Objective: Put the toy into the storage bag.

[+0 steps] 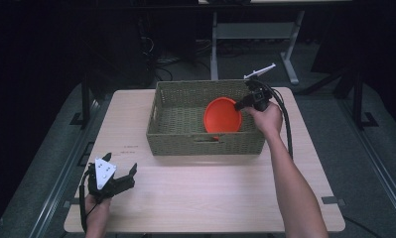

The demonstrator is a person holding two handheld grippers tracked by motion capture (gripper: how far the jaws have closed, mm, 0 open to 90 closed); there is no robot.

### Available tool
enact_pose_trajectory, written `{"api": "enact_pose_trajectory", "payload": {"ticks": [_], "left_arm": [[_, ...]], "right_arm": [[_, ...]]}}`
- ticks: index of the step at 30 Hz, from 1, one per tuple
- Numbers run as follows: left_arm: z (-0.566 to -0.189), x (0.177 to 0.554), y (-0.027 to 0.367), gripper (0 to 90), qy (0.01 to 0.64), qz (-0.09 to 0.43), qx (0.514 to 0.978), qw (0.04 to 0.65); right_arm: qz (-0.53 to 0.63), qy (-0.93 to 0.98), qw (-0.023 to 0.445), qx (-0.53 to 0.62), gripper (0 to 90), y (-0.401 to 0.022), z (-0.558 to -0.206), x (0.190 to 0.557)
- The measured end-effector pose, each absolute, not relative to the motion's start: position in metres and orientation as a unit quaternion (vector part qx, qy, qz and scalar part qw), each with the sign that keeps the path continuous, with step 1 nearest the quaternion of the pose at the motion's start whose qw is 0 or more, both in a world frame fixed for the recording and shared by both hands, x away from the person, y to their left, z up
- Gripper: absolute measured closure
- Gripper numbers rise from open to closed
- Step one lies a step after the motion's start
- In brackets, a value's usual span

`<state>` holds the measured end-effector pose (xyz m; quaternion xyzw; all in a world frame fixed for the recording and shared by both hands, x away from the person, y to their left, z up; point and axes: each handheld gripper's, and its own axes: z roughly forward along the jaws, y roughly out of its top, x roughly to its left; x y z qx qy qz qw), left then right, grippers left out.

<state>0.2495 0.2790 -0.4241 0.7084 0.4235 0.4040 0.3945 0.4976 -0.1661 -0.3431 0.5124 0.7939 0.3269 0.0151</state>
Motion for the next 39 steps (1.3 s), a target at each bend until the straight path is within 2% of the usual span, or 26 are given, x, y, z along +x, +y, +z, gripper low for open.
{"api": "enact_pose_trajectory", "payload": {"ticks": [22, 25, 39], "left_arm": [[-0.425, 0.25, 0.279, 12.7, 0.425, 0.403, 0.708, 0.396], [-0.425, 0.25, 0.279, 12.7, 0.425, 0.403, 0.708, 0.395], [-0.424, 0.251, 0.278, 12.7, 0.427, 0.403, 0.706, 0.396]], "right_arm": [[0.285, 0.812, 0.009, 0.51, 80.6, -0.156, -0.356, 0.501], [0.28, 0.814, 0.005, 0.509, 77.3, -0.157, -0.358, 0.502], [0.276, 0.814, -0.001, 0.51, 74.7, -0.164, -0.354, 0.5]]}}
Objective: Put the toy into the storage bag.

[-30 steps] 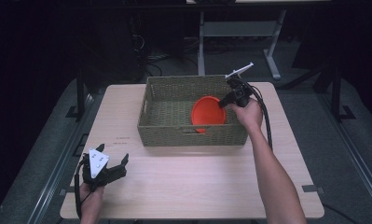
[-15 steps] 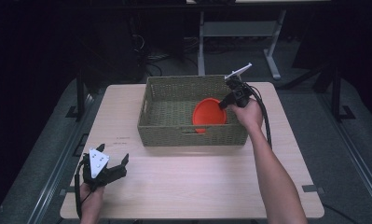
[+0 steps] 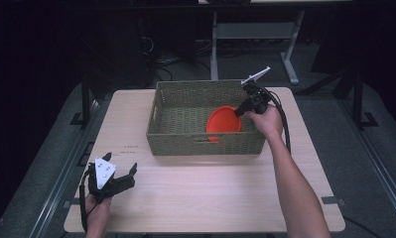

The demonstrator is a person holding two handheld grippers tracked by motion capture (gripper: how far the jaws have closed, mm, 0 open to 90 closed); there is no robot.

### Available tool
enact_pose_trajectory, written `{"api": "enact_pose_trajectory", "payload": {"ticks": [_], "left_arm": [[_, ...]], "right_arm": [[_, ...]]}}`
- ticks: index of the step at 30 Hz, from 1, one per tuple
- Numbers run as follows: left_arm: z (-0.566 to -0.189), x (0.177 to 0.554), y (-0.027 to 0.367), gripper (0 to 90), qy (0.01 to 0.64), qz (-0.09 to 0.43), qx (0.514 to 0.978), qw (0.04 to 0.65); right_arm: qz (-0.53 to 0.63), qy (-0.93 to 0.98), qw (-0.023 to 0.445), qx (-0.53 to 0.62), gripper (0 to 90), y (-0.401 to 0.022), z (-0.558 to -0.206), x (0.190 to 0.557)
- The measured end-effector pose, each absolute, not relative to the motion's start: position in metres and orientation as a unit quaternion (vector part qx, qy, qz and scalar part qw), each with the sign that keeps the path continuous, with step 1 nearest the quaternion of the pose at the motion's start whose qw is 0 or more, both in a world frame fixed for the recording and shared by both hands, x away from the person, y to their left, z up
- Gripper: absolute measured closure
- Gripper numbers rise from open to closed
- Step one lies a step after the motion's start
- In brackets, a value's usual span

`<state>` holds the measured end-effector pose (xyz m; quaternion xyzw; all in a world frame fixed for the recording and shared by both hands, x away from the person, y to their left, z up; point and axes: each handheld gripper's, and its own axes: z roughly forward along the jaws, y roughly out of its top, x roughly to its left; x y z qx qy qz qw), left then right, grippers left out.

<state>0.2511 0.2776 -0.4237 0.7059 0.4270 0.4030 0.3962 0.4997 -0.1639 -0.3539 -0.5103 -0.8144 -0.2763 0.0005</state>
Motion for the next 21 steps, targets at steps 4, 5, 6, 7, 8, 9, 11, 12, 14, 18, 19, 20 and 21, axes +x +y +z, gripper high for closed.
{"api": "enact_pose_trajectory", "payload": {"ticks": [4, 5, 6, 7, 8, 9, 11, 12, 14, 18, 19, 20, 21], "left_arm": [[-0.424, 0.252, 0.277, 12.7, 0.427, 0.402, 0.707, 0.396], [-0.424, 0.252, 0.277, 12.7, 0.427, 0.402, 0.707, 0.396], [-0.424, 0.253, 0.277, 12.7, 0.428, 0.402, 0.705, 0.397], [-0.424, 0.253, 0.277, 12.7, 0.429, 0.401, 0.705, 0.397], [-0.424, 0.254, 0.276, 12.7, 0.429, 0.4, 0.706, 0.398], [-0.424, 0.254, 0.276, 12.7, 0.429, 0.4, 0.706, 0.398], [-0.424, 0.254, 0.276, 12.7, 0.427, 0.4, 0.709, 0.395], [-0.424, 0.253, 0.276, 12.7, 0.426, 0.4, 0.709, 0.395], [-0.424, 0.253, 0.276, 12.7, 0.425, 0.401, 0.709, 0.395], [-0.424, 0.254, 0.277, 12.7, 0.428, 0.4, 0.706, 0.398], [-0.424, 0.254, 0.277, 12.7, 0.427, 0.4, 0.707, 0.397], [-0.424, 0.253, 0.277, 12.7, 0.427, 0.4, 0.707, 0.397], [-0.424, 0.253, 0.277, 12.7, 0.427, 0.4, 0.706, 0.399]], "right_arm": [[-0.28, -0.813, 0.006, -0.51, 73.8, -0.167, -0.354, 0.501], [-0.28, -0.813, 0.006, -0.51, 73.8, -0.167, -0.354, 0.501], [-0.284, -0.81, 0.008, -0.513, 74.4, -0.169, -0.354, 0.501], [-0.29, -0.809, 0.018, -0.511, 74.4, -0.171, -0.354, 0.501], [-0.294, -0.808, 0.022, -0.51, 74.4, -0.171, -0.353, 0.501], [-0.294, -0.808, 0.022, -0.51, 74.4, -0.171, -0.353, 0.501], [-0.296, -0.811, 0.017, -0.504, 74.3, -0.17, -0.35, 0.499], [-0.299, -0.811, 0.017, -0.503, 74.1, -0.17, -0.35, 0.499], [-0.301, -0.81, 0.017, -0.502, 73.9, -0.171, -0.349, 0.498], [-0.306, -0.81, 0.018, -0.5, 72.0, -0.171, -0.347, 0.496], [-0.312, -0.81, 0.02, -0.496, 71.6, -0.172, -0.346, 0.495], [-0.313, -0.809, 0.021, -0.496, 71.1, -0.172, -0.345, 0.494], [-0.313, -0.81, 0.021, -0.495, 70.7, -0.172, -0.344, 0.494]]}}
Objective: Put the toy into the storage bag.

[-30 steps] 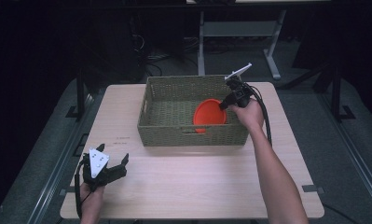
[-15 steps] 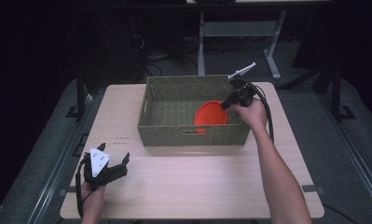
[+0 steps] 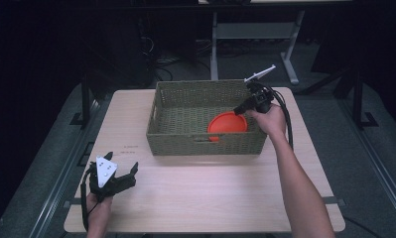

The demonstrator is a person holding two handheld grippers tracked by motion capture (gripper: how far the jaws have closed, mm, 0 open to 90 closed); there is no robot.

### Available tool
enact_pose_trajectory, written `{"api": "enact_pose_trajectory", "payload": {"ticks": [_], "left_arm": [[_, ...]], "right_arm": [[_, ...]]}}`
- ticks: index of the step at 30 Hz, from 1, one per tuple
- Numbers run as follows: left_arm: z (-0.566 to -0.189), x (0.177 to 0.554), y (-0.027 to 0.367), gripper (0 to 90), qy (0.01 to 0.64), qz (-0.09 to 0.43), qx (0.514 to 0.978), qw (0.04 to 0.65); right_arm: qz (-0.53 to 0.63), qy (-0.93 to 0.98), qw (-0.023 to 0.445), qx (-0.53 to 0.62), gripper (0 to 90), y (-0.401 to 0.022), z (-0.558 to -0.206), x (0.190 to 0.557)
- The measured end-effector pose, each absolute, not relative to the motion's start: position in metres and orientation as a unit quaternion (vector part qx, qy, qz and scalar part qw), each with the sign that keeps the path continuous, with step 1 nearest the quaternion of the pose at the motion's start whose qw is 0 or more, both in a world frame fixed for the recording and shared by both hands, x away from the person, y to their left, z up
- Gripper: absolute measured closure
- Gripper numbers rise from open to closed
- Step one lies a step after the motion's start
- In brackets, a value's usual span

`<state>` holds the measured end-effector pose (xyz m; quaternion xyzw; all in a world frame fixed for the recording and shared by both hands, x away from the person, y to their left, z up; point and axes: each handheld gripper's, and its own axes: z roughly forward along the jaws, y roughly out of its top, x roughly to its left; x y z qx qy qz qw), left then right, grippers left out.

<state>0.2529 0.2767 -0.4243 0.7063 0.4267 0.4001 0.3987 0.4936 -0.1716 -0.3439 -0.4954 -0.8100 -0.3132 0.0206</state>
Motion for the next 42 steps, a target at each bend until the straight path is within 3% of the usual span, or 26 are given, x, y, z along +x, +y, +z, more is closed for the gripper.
{"api": "enact_pose_trajectory", "payload": {"ticks": [15, 42], "left_arm": [[-0.425, 0.254, 0.276, 12.8, 0.426, 0.398, 0.708, 0.398], [-0.425, 0.254, 0.276, 12.7, 0.425, 0.399, 0.708, 0.398]], "right_arm": [[-0.342, -0.809, 0.037, -0.478, 52.5, -0.175, -0.33, 0.481], [-0.38, -0.803, 0.049, -0.456, 39.9, -0.19, -0.323, 0.452]]}}
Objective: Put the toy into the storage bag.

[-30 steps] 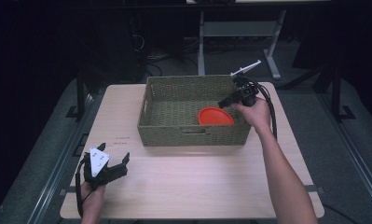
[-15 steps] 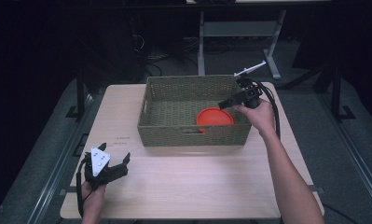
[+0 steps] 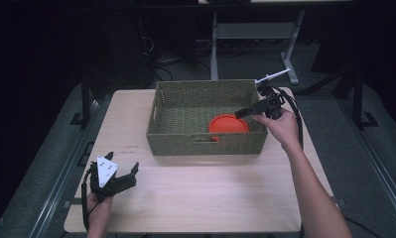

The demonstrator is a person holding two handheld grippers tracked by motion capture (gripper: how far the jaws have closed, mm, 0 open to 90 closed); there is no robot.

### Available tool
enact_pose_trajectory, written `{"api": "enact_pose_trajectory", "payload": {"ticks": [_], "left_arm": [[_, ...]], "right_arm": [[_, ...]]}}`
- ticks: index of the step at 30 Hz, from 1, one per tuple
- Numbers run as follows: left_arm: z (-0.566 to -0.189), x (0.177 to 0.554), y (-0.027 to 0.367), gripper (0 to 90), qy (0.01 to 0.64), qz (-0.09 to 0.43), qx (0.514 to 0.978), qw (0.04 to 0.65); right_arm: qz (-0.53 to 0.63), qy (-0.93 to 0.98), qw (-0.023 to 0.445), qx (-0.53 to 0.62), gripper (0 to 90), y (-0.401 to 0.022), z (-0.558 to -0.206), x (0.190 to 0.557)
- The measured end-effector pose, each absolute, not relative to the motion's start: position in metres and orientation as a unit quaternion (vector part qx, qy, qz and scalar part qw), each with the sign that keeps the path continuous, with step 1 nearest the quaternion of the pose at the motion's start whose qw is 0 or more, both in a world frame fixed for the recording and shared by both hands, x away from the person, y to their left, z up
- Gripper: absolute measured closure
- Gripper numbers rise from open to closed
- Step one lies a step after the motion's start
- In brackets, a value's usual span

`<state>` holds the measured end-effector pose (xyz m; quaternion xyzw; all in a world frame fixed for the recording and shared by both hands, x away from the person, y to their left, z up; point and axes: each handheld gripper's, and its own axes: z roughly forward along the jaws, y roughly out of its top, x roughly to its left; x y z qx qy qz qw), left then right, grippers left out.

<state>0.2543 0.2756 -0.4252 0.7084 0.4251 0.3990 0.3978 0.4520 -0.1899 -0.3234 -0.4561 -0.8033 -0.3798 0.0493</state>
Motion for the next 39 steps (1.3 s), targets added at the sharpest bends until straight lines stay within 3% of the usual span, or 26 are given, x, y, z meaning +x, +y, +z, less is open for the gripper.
{"api": "enact_pose_trajectory", "payload": {"ticks": [39], "left_arm": [[-0.425, 0.254, 0.274, 12.7, 0.423, 0.4, 0.711, 0.394]], "right_arm": [[-0.414, -0.794, 0.048, -0.442, 32.8, -0.232, -0.337, 0.395]]}}
